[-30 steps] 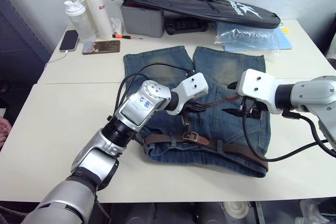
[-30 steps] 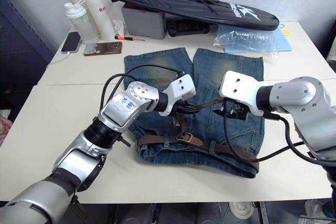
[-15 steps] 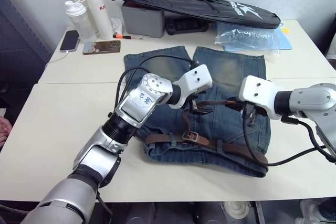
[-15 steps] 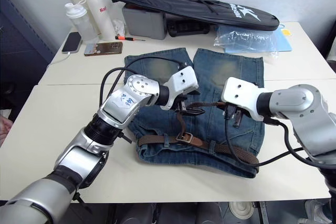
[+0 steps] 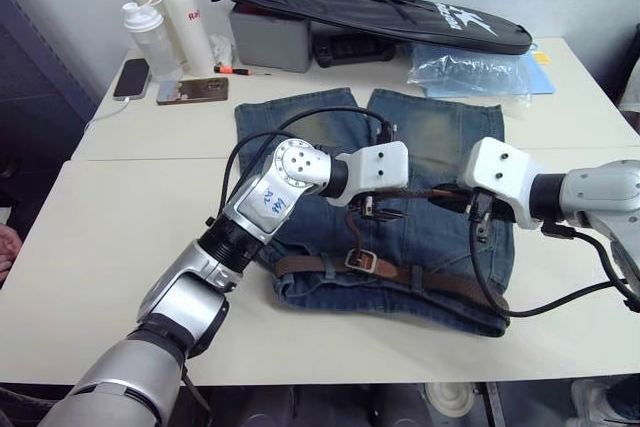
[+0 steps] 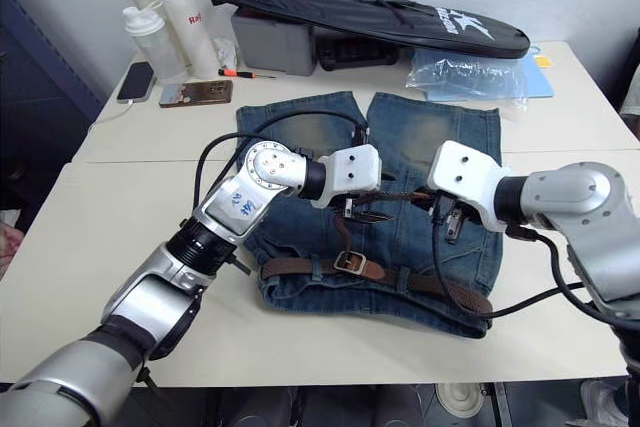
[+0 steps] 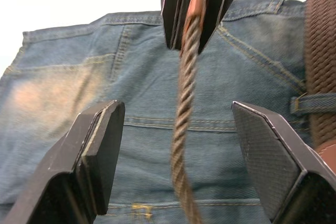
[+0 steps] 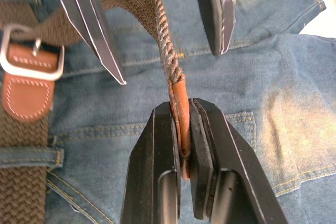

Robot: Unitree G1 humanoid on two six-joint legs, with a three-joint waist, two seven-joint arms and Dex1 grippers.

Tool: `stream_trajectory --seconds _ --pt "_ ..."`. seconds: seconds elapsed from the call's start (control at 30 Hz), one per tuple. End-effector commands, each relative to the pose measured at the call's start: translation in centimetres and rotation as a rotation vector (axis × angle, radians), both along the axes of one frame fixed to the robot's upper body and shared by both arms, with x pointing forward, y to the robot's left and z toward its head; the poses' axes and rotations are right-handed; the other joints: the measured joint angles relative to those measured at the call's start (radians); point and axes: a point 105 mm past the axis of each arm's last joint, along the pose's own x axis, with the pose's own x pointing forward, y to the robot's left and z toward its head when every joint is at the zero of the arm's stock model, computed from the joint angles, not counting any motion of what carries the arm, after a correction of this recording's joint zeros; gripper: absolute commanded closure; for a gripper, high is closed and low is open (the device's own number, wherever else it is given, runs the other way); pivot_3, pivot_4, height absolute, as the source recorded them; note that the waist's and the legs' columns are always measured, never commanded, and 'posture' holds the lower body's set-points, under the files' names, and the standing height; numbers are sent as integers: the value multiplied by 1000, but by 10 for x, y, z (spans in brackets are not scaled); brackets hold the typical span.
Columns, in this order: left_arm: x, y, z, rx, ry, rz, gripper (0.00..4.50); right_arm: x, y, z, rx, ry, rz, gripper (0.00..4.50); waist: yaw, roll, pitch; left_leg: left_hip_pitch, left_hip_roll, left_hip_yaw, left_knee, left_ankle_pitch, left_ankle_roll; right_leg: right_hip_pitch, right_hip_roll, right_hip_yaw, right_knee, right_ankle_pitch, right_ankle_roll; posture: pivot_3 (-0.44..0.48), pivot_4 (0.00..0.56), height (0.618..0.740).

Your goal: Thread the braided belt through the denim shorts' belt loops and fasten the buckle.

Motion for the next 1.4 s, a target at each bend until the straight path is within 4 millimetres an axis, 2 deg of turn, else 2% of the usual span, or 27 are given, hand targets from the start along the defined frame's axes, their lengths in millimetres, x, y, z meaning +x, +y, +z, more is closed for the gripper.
stream_trajectory --seconds 0.03,0.37,0.47,0.5,0.53,0.57,1.2,1.3,1.37,1.4 --pt "4 1 11 -23 -59 -31 913 -7 4 15 29 -39 31 4500 0 0 0 0 0 0 0 0 0 0 0 0 0 0 0 0 150 740" --pt "7 1 17 -102 24 -45 913 -7 -1 15 20 -48 11 4500 -2 0 0 0 0 0 0 0 0 0 0 0 1 0 0 0 150 740" --pt "7 1 17 -102 32 -49 1680 -7 -2 15 17 -47 6 4500 -2 0 0 0 0 0 1 0 0 0 0 0 1 0 0 0 150 740" --pt "6 1 17 -101 36 -51 2300 -7 -2 14 16 -47 5 4500 -2 0 0 0 0 0 1 0 0 0 0 0 1 0 0 0 150 740" --pt "6 1 16 -98 41 -53 2522 -7 -2 14 15 -46 5 4500 -2 0 0 0 0 0 1 0 0 0 0 0 1 0 0 0 150 740" --pt "6 2 16 -94 45 -54 3006 -7 -2 14 15 -45 4 4500 -1 0 0 0 0 0 1 0 0 0 0 0 1 0 0 0 150 740" --pt "-2 2 20 -76 71 -87 3006 -6 -6 6 2 -22 -9 4500 -2 1 0 0 0 0 2 0 1 0 0 0 2 1 0 0 150 740" --pt "-4 0 20 -80 82 -95 3788 -6 -6 6 3 -23 -8 4500 -2 1 0 0 0 0 2 0 1 0 0 0 2 1 0 0 150 740" --pt "-6 0 19 -76 87 -99 4483 -6 -5 6 4 -23 -7 4500 -2 1 0 0 0 0 2 0 1 0 0 0 3 1 0 0 150 740" --pt "-6 1 18 -72 88 -98 4483 -6 -5 6 5 -24 -7 4500 -2 1 0 0 0 0 2 0 1 0 0 0 3 1 0 0 150 740"
